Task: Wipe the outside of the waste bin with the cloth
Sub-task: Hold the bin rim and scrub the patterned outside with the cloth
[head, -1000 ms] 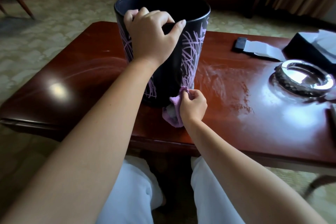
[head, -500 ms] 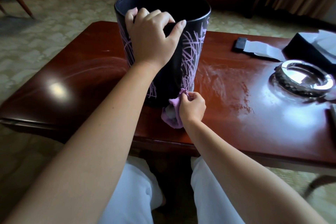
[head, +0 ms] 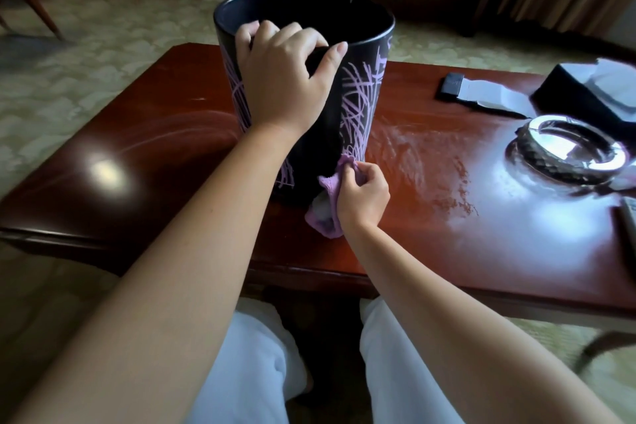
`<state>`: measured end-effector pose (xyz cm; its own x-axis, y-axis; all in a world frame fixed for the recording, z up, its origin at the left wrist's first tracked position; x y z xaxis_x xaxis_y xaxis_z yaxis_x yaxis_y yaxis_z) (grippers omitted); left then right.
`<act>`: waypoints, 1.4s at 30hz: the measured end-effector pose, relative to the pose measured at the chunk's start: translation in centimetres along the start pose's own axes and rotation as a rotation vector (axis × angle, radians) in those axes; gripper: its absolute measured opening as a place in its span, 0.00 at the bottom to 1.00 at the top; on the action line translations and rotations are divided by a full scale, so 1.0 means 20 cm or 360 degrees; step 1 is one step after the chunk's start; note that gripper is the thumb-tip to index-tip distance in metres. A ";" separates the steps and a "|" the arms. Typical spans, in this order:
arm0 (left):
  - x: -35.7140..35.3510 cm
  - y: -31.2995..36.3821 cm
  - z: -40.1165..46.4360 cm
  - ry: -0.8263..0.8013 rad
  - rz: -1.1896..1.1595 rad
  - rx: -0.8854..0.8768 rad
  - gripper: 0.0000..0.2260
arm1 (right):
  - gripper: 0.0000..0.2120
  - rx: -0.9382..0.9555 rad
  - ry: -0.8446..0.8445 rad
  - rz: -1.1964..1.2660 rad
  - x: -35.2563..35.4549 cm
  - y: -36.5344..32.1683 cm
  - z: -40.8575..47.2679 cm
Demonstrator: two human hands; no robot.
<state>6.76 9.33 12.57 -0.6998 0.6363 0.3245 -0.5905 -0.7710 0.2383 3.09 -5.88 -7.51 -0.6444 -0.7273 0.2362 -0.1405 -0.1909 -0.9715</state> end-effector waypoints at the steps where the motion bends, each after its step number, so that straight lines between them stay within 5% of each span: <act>1: 0.00 0.00 0.00 0.0008 0.0006 -0.0009 0.15 | 0.06 -0.0003 -0.0011 -0.0014 0.00 0.00 0.00; 26: 0.01 0.02 0.01 -0.0012 0.0020 -0.0044 0.15 | 0.08 -0.0100 -0.0118 -0.0145 -0.02 0.05 0.00; 42: 0.01 0.01 0.01 -0.0003 0.0027 0.0002 0.15 | 0.06 0.0041 0.0041 0.0074 0.02 -0.10 0.03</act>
<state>6.46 9.27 12.86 -0.7092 0.6229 0.3301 -0.5780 -0.7819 0.2337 3.48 -6.18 -5.50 -0.6689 -0.7187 0.1896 -0.0904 -0.1745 -0.9805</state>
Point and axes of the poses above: each hand's wrist, its own z-axis towards the middle knuckle, its own x-axis out of the back of the hand, y = z × x, the point moved 9 cm from there along z, towards the middle knuckle, and after that the axes turned 2 degrees about -y, right-handed, at the moved point
